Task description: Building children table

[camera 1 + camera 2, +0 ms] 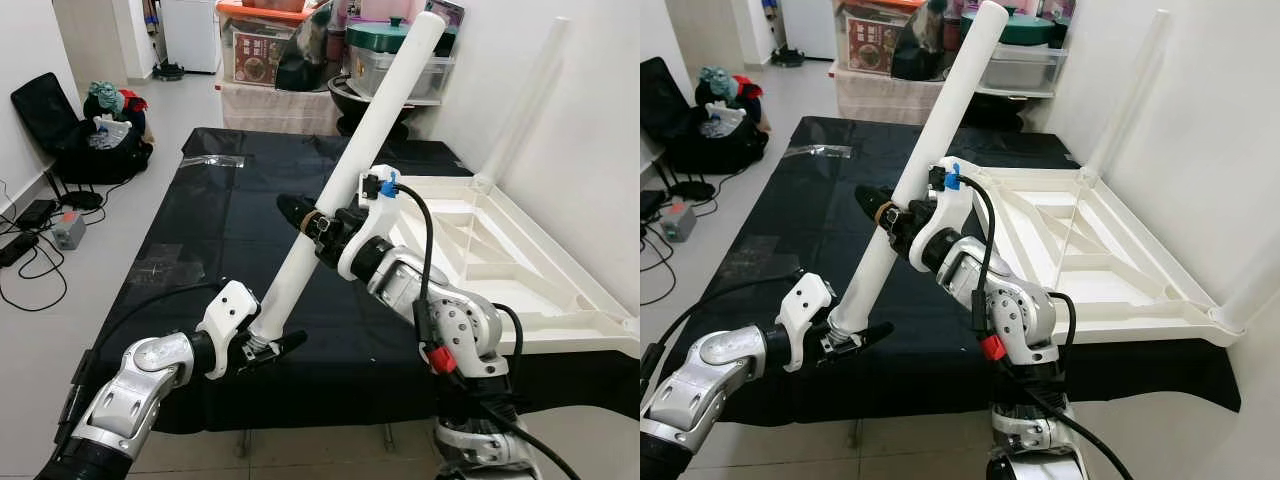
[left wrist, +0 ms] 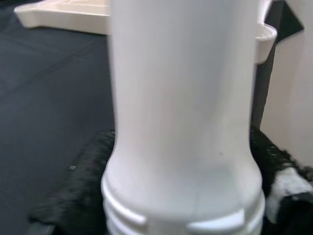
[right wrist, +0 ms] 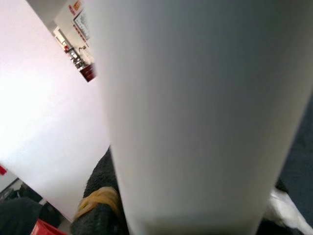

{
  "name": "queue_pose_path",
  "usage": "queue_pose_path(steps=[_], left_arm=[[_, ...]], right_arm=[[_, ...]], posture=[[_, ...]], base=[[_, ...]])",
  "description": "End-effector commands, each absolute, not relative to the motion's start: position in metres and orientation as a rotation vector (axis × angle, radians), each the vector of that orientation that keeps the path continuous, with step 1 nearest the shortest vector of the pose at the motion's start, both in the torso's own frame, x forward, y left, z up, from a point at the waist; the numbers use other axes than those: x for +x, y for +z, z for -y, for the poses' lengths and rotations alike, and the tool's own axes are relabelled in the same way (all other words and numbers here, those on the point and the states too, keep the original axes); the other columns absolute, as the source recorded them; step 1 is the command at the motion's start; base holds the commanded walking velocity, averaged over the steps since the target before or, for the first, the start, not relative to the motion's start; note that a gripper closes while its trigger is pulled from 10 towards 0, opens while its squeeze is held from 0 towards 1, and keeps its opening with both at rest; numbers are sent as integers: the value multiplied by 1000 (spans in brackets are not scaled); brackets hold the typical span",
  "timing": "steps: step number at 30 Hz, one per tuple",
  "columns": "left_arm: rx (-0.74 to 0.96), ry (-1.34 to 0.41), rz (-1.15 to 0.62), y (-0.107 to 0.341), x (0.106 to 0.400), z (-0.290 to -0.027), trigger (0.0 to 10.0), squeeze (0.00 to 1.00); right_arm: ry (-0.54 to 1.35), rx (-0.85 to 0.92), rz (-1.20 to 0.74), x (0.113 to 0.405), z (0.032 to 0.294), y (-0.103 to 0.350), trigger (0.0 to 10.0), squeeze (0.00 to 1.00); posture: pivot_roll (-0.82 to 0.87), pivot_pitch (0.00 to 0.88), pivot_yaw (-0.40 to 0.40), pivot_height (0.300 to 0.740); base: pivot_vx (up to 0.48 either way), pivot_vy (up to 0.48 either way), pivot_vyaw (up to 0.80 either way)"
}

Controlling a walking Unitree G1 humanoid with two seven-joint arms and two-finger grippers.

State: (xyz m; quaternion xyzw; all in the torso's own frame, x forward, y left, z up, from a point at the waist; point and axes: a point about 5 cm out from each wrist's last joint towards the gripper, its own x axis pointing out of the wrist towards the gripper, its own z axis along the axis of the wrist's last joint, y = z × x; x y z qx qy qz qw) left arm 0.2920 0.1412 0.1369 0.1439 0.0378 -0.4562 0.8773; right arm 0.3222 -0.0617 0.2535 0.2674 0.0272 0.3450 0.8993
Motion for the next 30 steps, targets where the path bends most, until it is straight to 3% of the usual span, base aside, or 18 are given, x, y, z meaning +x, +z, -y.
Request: queue_pose_path(steps=[1, 7, 11, 14, 21, 30], left_arm=[[309, -952, -50, 139, 294, -138, 10000, 1000], [273, -916, -26, 142, 299, -139, 10000, 1000], [233, -811, 28, 151, 306, -147, 10000, 1000], [230, -798, 30, 150, 306, -148, 10000, 1000], [298, -704, -5, 138, 307, -155, 10000, 1000], [298, -697, -10, 134, 304, -151, 10000, 961]], right_arm=[[700, 609, -54, 322, 63, 255, 0, 0], [659, 632, -41, 323, 66, 256, 0, 0], [391, 542, 42, 344, 102, 256, 0, 0], [345, 514, 65, 347, 111, 258, 0, 0], [78, 326, 252, 360, 166, 283, 0, 0], [-168, 122, 452, 356, 188, 293, 0, 0]], posture=[[97, 0, -91, 740], [98, 0, -90, 740], [105, 0, -100, 740], [105, 0, -101, 740], [117, 0, -115, 740], [120, 0, -116, 740]], base=[[0, 0, 0], [0, 0, 0], [0, 0, 0], [0, 0, 0], [0, 0, 0], [0, 0, 0]])
